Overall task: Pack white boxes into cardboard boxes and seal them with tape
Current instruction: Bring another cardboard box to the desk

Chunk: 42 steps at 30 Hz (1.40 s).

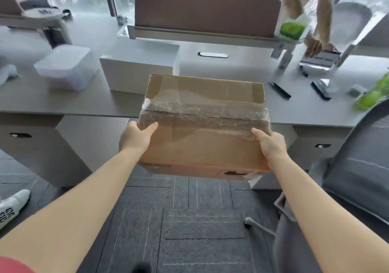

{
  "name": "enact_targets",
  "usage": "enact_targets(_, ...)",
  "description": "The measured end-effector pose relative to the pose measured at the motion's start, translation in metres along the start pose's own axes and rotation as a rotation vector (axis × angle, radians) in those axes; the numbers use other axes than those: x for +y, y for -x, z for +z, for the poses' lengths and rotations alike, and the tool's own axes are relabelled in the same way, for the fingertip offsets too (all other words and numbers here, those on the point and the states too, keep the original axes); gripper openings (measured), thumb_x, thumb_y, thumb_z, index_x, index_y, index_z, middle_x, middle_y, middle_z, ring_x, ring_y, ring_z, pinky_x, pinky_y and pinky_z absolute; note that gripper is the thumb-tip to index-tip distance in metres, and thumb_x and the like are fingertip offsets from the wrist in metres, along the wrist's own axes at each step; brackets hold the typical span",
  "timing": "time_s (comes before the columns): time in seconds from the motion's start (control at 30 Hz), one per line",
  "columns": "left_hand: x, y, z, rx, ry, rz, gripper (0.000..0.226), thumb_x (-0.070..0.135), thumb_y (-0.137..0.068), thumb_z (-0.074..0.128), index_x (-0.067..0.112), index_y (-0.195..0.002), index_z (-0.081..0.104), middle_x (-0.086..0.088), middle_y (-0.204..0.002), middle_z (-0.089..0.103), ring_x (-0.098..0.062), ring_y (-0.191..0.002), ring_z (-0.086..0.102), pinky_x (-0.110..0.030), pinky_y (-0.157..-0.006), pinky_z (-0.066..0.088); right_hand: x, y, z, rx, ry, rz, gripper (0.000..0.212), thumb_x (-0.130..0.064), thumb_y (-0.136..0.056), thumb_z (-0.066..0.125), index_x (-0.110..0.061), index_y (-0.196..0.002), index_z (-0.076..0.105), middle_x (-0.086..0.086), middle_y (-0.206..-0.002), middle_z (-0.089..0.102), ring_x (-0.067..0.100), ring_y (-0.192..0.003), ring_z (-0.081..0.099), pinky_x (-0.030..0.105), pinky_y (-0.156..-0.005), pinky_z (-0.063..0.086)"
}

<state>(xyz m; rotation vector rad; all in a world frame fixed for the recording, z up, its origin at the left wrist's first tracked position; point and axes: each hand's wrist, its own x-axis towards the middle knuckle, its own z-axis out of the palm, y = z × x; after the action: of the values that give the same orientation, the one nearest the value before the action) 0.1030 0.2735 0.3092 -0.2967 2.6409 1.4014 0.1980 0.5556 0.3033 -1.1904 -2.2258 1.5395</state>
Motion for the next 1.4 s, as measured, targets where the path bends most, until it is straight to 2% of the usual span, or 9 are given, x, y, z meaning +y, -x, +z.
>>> enact_targets(0.13, 0.039, -0.013, 0.021, -0.005, 0.005, 0.037, 0.066, 0.054, -0.084, 0.054, 0.006, -0.130, 0.046, -0.014, -0.129, 0.055, -0.035, -0.117, 0.051, -0.047, -0.099, 0.043, -0.018, -0.030, -0.028, 0.046, -0.030, -0.008, 0.065, -0.047, -0.079, 0.060, -0.002, -0.125, 0.053, 0.014, -0.126, 0.057, 0.033, -0.117, 0.052, 0.043, -0.102, 0.042)
enact_targets(0.2, 0.057, -0.025, 0.035, -0.007, 0.012, 0.058, 0.064, 0.049, -0.087, 0.054, 0.003, -0.130, 0.045, -0.015, -0.129, 0.055, -0.035, -0.117, 0.051, -0.042, -0.098, 0.042, -0.026, -0.049, -0.035, 0.053, -0.034, -0.013, 0.064, -0.046, -0.080, 0.059, -0.002, -0.125, 0.052, 0.014, -0.126, 0.057, 0.032, -0.116, 0.052, 0.044, -0.103, 0.041)
enact_targets(0.37, 0.096, -0.076, 0.067, -0.016, 0.004, 0.064, 0.059, 0.047, -0.088, 0.052, 0.003, -0.128, 0.045, -0.014, -0.125, 0.056, -0.034, -0.112, 0.053, -0.039, -0.089, 0.043, -0.051, -0.111, -0.032, 0.032, -0.054, -0.025, 0.089, -0.061, -0.057, 0.058, -0.006, -0.127, 0.053, 0.011, -0.125, 0.060, 0.031, -0.115, 0.055, 0.046, -0.101, 0.044)
enact_targets(0.5, 0.134, -0.128, 0.098, -0.037, -0.022, 0.067, 0.058, 0.045, -0.090, 0.052, 0.003, -0.128, 0.044, -0.014, -0.129, 0.053, -0.034, -0.116, 0.051, -0.038, -0.091, 0.041, -0.076, -0.176, -0.028, 0.072, -0.032, -0.010, 0.075, -0.054, -0.065, 0.061, -0.005, -0.121, 0.057, 0.013, -0.119, 0.063, 0.032, -0.109, 0.058, 0.046, -0.099, 0.046)
enact_targets(0.63, 0.174, -0.170, 0.123, -0.072, -0.053, 0.077, 0.062, 0.042, -0.092, 0.051, 0.001, -0.135, 0.037, -0.015, -0.138, 0.046, -0.034, -0.126, 0.044, -0.038, -0.097, 0.038, -0.099, -0.234, -0.026, 0.096, -0.035, 0.024, 0.087, -0.059, -0.056, 0.059, -0.005, -0.124, 0.055, 0.013, -0.121, 0.061, 0.032, -0.111, 0.057, 0.047, -0.100, 0.045)
enact_targets(0.77, 0.200, -0.201, 0.142, -0.054, -0.091, 0.082, 0.060, 0.041, -0.091, 0.052, 0.001, -0.134, 0.038, -0.015, -0.136, 0.048, -0.033, -0.125, 0.044, -0.036, -0.097, 0.037, -0.113, -0.279, -0.022, 0.102, -0.033, 0.047, 0.073, -0.051, -0.072, 0.063, -0.002, -0.125, 0.053, 0.014, -0.124, 0.060, 0.034, -0.113, 0.056, 0.044, -0.100, 0.045)
enact_targets(1.0, 0.224, -0.248, 0.185, -0.070, -0.122, 0.041, 0.066, 0.043, -0.090, 0.053, 0.003, -0.139, 0.034, -0.014, -0.141, 0.045, -0.032, -0.129, 0.042, -0.037, -0.103, 0.034, -0.125, -0.357, -0.020, 0.035, 0.007, 0.066, 0.069, -0.053, -0.068, 0.063, -0.005, -0.117, 0.059, 0.012, -0.112, 0.064, 0.033, -0.104, 0.059, 0.045, -0.096, 0.047)
enact_targets(1.2, 0.235, -0.280, 0.216, -0.036, -0.164, -0.021, 0.055, 0.045, -0.087, 0.056, 0.004, -0.123, 0.049, -0.013, -0.122, 0.057, -0.032, -0.113, 0.052, -0.036, -0.090, 0.040, -0.137, -0.415, -0.012, -0.040, 0.051, 0.065, 0.053, -0.043, -0.079, 0.064, -0.002, -0.113, 0.060, 0.012, -0.104, 0.063, 0.032, -0.103, 0.059, 0.041, -0.094, 0.047)
enact_targets(1.4, 0.246, -0.311, 0.224, -0.001, -0.252, -0.032, 0.055, 0.046, -0.086, 0.057, -0.002, -0.112, 0.055, -0.020, -0.113, 0.062, -0.036, -0.106, 0.057, -0.039, -0.087, 0.044, -0.147, -0.447, 0.001, -0.091, 0.044, 0.061, 0.034, -0.031, -0.083, 0.060, -0.006, -0.105, 0.055, 0.009, -0.097, 0.053, 0.025, -0.091, 0.050, 0.033, -0.078, 0.039)
